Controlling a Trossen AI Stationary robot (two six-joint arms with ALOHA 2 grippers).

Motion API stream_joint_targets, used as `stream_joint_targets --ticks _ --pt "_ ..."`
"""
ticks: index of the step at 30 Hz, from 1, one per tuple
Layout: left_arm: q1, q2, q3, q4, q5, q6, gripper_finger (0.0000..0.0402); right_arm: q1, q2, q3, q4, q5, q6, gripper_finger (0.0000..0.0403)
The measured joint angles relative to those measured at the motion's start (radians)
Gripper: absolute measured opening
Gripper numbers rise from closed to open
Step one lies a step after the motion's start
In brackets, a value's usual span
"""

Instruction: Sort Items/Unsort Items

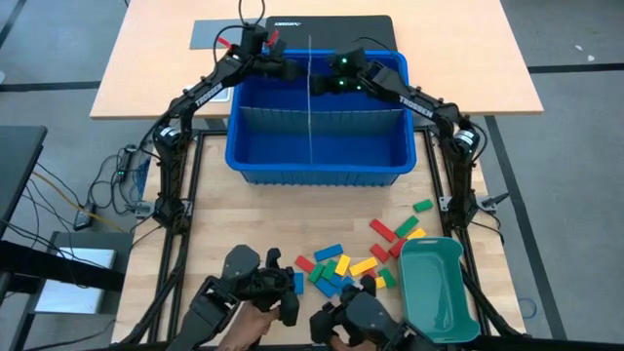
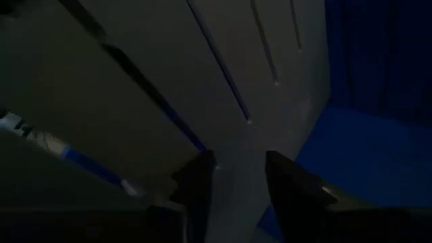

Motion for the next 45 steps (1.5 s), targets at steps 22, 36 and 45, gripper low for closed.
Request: stream_joint_targets --ticks 22,36,45 --pt "0.004 0.0 0.001 -0.003 0.008 0.024 0.0 0.148 -0.259 0.001 -0.432 -0.197 -0.19 0.0007" --pt "0.048 0.0 0.232 -0.194 0.168 0.094 0.0 0.235 -0.237 0.0 -0.554 -0.209 -0.18 0.0005" --pt "0.009 -0.035 0.356 -0.766 0.057 0.393 0.0 0.288 -0.234 0.0 -0.628 -0.27 -0.221 0.0002"
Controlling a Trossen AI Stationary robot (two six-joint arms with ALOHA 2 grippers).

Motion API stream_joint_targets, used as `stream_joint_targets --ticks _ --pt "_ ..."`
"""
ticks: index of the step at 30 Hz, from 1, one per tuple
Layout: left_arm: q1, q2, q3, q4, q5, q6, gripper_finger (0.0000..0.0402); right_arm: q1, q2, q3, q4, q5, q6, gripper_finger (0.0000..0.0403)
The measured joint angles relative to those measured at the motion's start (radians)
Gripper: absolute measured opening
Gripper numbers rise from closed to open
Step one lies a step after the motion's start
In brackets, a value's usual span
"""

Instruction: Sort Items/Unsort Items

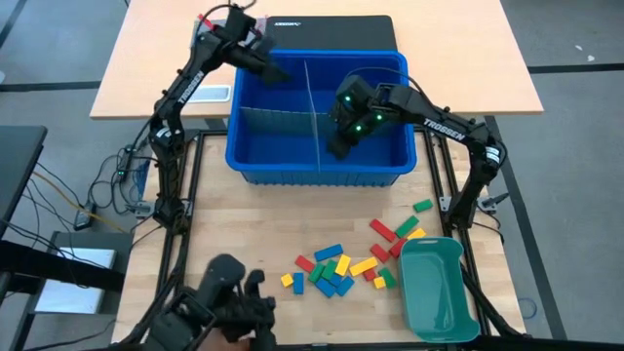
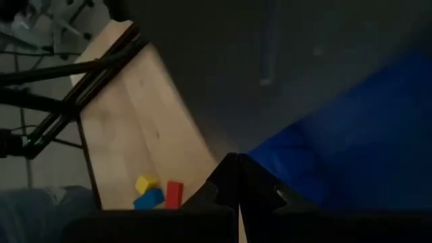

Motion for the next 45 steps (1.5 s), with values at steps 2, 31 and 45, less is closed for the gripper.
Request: stream_joint_targets --ticks 2,31,45 --pt "-0.024 -0.013 -0.034 -0.006 -0.003 0.011 0.0 0.005 0.0 0.0 0.001 0.002 0.0 0.0002" --pt "-0.172 -0.432 -1.095 1.315 0.124 -0.685 0.0 0.016 -0.001 -0.22 0.296 0.024 0.059 0.0" --pt "-0.193 -0.436 -1.096 1.297 0.15 -0.627 0.0 0.016 -0.001 -0.291 0.461 0.049 0.07 0.0"
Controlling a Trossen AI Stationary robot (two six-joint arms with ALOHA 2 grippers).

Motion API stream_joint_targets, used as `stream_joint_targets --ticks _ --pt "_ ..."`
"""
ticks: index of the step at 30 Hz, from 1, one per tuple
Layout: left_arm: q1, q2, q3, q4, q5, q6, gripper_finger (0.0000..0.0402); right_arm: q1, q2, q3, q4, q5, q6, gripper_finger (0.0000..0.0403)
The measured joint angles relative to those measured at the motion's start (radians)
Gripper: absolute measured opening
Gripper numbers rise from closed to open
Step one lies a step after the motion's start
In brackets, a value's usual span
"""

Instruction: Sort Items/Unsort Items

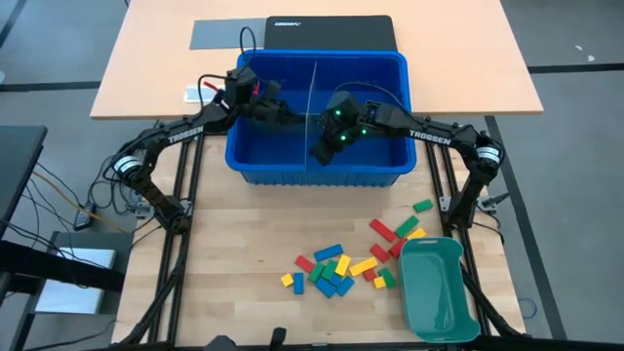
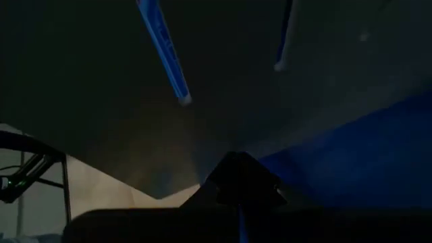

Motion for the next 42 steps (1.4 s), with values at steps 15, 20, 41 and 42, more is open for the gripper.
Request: stream_joint_targets --ticks 15,20,41,42 --pt "0.073 -0.044 0.0 0.002 -0.09 -0.052 0.0 -0.021 -0.07 0.0 0.016 0.092 0.056 0.0" --pt "0.08 -0.044 0.0 -0.031 -0.225 -0.117 0.0 -0.067 -0.101 0.001 0.107 0.26 0.174 0.0001" --pt "0.117 0.174 0.056 0.107 -0.384 -0.323 0.0 -0.254 0.126 0.001 0.35 0.381 0.497 0.0001" --pt "0.12 0.193 0.076 0.107 -0.384 -0.323 0.0 -0.256 0.136 0.001 0.361 0.38 0.508 0.0001"
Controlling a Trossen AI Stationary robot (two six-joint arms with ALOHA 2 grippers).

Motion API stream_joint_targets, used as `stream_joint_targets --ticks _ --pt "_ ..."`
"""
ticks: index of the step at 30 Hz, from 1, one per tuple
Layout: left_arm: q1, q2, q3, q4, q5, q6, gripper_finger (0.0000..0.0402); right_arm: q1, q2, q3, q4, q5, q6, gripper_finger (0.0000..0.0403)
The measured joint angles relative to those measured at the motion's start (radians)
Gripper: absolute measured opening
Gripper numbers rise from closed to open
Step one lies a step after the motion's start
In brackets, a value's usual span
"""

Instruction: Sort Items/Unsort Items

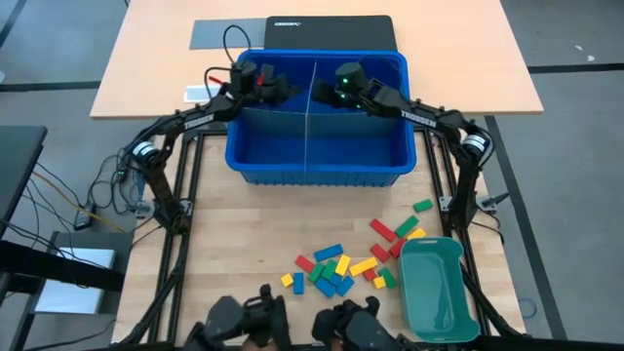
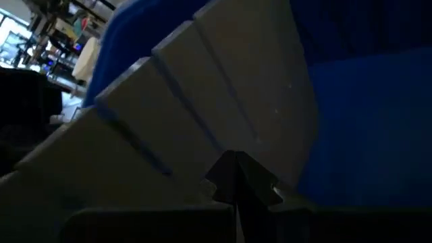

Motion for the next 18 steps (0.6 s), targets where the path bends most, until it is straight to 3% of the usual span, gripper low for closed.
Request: stream_joint_targets --ticks 8,18 --pt "-0.003 0.134 0.146 -0.049 0.031 0.003 0.0 -0.013 0.041 0.0 0.118 -0.067 0.036 0.0" --pt "-0.006 0.141 0.22 -0.052 0.066 0.073 0.0 -0.023 0.041 0.0 0.181 -0.122 0.014 0.0"
